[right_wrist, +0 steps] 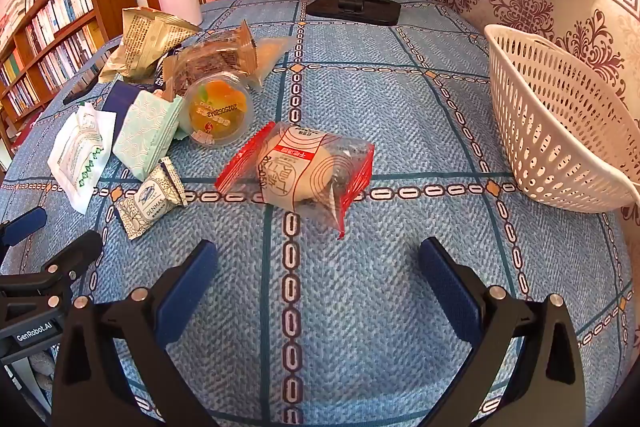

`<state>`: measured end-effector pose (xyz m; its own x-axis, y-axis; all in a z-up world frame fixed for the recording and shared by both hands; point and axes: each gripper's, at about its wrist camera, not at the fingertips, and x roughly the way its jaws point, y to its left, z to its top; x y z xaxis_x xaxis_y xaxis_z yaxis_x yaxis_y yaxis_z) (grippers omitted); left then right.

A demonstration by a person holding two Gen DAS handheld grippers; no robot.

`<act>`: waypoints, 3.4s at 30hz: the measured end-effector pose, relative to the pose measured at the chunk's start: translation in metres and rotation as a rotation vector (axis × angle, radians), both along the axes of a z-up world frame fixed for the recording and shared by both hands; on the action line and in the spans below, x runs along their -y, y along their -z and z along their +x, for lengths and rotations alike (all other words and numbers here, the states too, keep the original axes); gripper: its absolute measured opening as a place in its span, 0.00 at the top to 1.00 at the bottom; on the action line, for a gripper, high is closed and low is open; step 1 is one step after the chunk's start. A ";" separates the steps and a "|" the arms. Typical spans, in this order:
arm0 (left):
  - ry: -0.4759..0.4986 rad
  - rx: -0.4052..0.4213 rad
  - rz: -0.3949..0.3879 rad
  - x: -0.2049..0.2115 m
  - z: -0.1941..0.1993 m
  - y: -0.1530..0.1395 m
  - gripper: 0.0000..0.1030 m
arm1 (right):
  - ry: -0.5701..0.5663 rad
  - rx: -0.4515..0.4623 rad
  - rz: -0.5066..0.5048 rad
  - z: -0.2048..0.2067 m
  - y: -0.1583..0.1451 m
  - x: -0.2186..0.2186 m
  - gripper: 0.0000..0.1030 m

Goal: Organize snacks

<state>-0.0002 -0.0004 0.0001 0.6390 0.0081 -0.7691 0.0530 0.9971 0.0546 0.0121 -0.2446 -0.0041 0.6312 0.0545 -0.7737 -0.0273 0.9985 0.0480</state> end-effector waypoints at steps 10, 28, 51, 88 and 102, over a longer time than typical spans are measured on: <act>0.000 -0.008 -0.014 -0.001 0.000 0.000 0.02 | 0.000 -0.001 -0.005 0.000 0.000 0.000 0.05; 0.000 -0.010 -0.015 -0.001 0.001 0.000 0.02 | 0.000 -0.002 -0.004 0.000 0.000 0.000 0.05; 0.000 -0.029 -0.024 -0.003 0.005 0.000 0.02 | -0.138 -0.017 0.014 0.000 0.001 0.008 0.05; -0.027 -0.020 -0.041 -0.008 0.001 -0.004 0.02 | -0.140 -0.023 -0.013 -0.001 -0.003 0.002 0.05; -0.072 0.039 -0.087 -0.039 0.011 -0.035 0.02 | -0.177 0.093 0.073 -0.023 -0.033 -0.007 0.05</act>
<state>0.0112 0.0390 0.0349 0.6686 -0.0104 -0.7435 -0.0192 0.9993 -0.0313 -0.0109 -0.2377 0.0286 0.6750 0.2248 -0.7028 -0.2096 0.9716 0.1094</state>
